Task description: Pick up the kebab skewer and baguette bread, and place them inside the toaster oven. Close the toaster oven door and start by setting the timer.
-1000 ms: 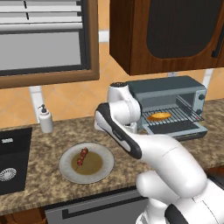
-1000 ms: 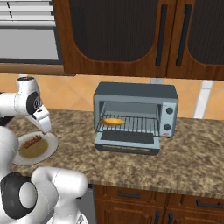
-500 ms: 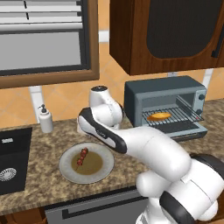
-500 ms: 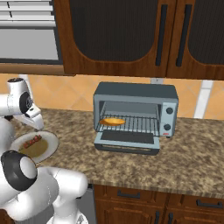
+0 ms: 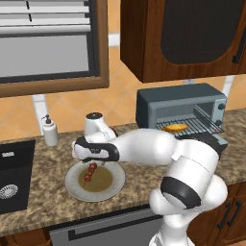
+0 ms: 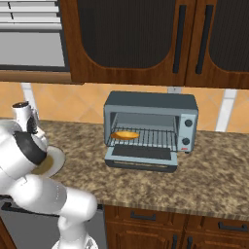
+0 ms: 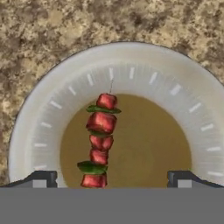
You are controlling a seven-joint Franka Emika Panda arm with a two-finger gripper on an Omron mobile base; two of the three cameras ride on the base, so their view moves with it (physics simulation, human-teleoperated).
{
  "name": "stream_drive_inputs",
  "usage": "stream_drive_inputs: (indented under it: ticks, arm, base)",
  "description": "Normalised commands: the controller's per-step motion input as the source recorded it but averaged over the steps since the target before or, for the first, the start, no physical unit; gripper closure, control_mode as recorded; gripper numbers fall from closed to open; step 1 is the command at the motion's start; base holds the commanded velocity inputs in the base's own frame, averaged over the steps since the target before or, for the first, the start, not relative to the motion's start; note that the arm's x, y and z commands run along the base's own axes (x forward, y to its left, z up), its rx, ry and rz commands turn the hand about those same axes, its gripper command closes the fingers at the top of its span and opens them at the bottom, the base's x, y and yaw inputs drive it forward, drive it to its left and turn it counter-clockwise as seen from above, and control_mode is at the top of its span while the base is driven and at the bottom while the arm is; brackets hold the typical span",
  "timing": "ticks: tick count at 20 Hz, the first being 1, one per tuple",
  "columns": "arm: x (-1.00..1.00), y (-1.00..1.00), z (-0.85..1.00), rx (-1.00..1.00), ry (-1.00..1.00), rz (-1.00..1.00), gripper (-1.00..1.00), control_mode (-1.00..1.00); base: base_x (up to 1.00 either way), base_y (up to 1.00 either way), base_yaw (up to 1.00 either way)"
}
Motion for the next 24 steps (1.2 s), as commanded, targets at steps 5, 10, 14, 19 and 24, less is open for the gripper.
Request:
stream_drive_inputs:
  ticks: [5, 10, 14, 19, 24]
  arm:
    - [0.28, 0.2, -0.66, 0.0, 0.0, -0.01, -1.0, -1.0]
    - [0.0, 0.01, -0.28, 0.0, 0.0, 0.0, -1.0, -1.0]
    - [-0.04, 0.0, -0.3, 0.0, 0.0, 0.0, -1.0, -1.0]
    - [-0.14, 0.0, -0.4, 0.0, 0.0, 0.0, 1.0, -1.0]
    - [0.0, 0.0, -0.1, 0.0, 0.0, 0.0, 1.0, -1.0]
  base:
    - [0.0, 0.0, 0.0]
    - [0.0, 0.0, 0.0]
    - [0.0, 0.0, 0.0]
    - [0.0, 0.0, 0.0]
    - [0.0, 0.0, 0.0]
